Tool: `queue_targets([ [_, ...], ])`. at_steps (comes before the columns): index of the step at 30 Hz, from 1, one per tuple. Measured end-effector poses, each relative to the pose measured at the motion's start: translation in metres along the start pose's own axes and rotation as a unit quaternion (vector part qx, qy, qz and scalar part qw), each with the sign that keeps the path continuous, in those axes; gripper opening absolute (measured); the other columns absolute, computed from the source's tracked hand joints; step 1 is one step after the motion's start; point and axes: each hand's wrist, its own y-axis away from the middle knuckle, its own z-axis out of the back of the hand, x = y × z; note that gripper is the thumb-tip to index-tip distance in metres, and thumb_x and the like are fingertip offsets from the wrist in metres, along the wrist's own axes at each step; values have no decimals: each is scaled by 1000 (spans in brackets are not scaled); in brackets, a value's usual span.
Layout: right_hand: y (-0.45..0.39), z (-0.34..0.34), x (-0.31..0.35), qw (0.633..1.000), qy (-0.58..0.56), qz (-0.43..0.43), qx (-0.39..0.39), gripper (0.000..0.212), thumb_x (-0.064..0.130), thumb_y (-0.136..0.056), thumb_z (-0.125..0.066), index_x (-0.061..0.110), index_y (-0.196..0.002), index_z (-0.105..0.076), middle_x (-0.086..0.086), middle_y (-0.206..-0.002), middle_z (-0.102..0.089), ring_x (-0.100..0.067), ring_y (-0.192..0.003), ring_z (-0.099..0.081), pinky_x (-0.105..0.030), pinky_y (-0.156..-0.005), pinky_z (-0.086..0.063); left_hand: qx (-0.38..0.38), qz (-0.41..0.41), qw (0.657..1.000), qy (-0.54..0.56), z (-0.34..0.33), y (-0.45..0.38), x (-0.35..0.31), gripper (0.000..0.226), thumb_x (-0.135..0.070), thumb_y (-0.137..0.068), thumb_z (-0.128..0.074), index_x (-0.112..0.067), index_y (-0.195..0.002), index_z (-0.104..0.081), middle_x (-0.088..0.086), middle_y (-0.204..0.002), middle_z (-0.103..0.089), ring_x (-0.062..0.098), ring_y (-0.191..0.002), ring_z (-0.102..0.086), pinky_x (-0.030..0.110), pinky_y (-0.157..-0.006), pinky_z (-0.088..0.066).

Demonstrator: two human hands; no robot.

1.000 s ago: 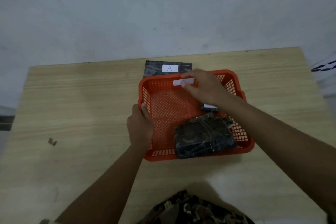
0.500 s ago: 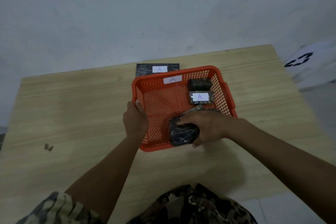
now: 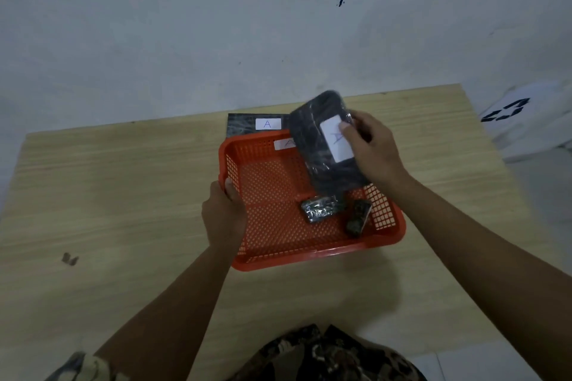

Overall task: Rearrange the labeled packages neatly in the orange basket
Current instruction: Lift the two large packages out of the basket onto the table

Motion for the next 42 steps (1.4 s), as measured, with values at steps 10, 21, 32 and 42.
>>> queue_targets([
  [10, -66, 2, -18, 928, -310, -184, -92, 70, 9, -92, -64, 44, -148, -39, -10, -115, -70, -23, -103, -71, -48, -84, -61, -22, 8, 999, -32, -4, 0, -2, 45, -41, -103, -30, -3, -104, -55, 9, -86, -59, 27, -75, -54, 37, -72, -44],
  [21, -117, 18, -46, 823, -468, -239, -213, 77, -8, -84, -64, 35, -141, -33, -11, -125, -60, -29, -106, -68, -51, -84, -61, -29, -2, 998, -48, -7, 3, -4, 40, -35, -104, -32, -3, -109, -55, 4, -87, -55, 23, -77, -52, 36, -73, -42],
  [32, -125, 9, -89, 897, -202, -377, -110, 72, 7, -70, -86, 21, -126, -42, -8, -101, -64, -25, -84, -71, -44, -77, -63, -41, 2, 996, -75, -10, -2, -1, 44, -39, -104, -30, -5, -107, -56, 6, -87, -59, 26, -76, -56, 39, -71, -47],
  [42, -112, 19, -87, 919, -130, -372, -31, 36, 27, -82, -73, 4, -108, -64, -11, -96, -72, -25, -81, -72, -38, -74, -63, -46, 2, 996, -70, -9, 0, 0, 44, -43, -103, -29, -8, -106, -55, 10, -89, -65, 30, -77, -63, 45, -73, -55],
])
